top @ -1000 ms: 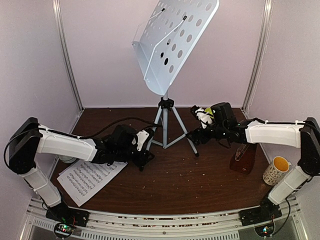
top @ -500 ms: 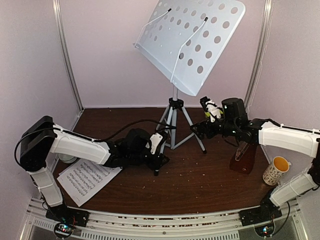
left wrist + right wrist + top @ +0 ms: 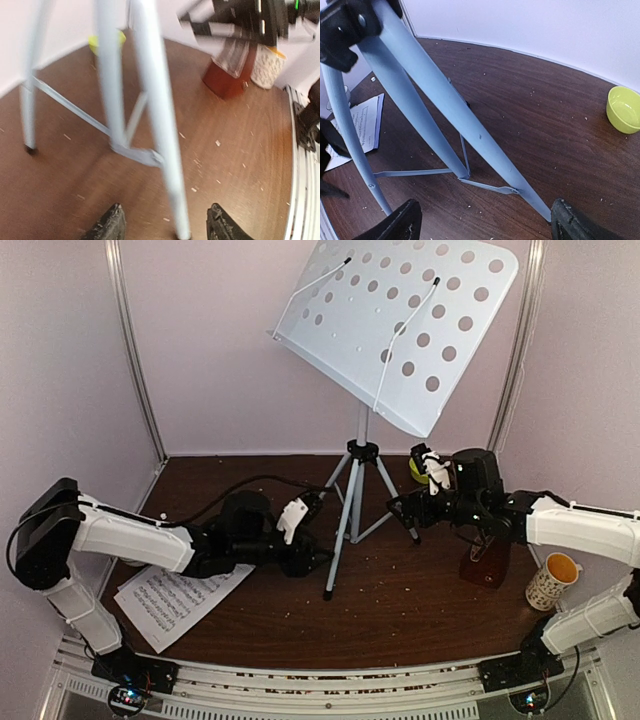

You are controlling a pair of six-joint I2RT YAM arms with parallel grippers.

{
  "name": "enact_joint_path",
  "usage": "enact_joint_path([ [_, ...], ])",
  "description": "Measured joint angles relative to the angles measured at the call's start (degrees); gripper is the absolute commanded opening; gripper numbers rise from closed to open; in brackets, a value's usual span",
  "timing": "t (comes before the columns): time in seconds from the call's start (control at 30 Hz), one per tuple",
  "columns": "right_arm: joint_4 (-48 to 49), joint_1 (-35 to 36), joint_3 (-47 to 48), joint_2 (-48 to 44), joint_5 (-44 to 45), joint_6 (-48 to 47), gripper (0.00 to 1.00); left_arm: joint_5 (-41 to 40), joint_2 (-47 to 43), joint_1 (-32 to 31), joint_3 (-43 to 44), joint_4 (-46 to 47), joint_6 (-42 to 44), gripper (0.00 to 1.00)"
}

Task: Set up the instrument practice props

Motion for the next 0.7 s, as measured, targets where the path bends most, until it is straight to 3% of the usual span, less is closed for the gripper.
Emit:
enact_joint_path([
  [0.13,0.1,0.0,-1.8,0.0,0.0,0.8,0.89,2.6,-6.6,7.1,0.0,-0.5,5.5,0.58],
  [0.27,0.1,0.0,-2.3,0.0,0.2,1.5,0.89,4.4,-7.4,13.3,1.2,-1.8,12.1,0.57],
  [0.43,0.0,0.0,-2.3,0.0,0.5,1.7,0.89,5.4,-0.4,15.0,10.8,-9.7,25.6,0.51],
  [0.7,-0.1,-0.2,-3.9,1.2,0.6,2.0,0.88,9.8,11.5,16.5,30.5,-19.8,42.3,0.52],
])
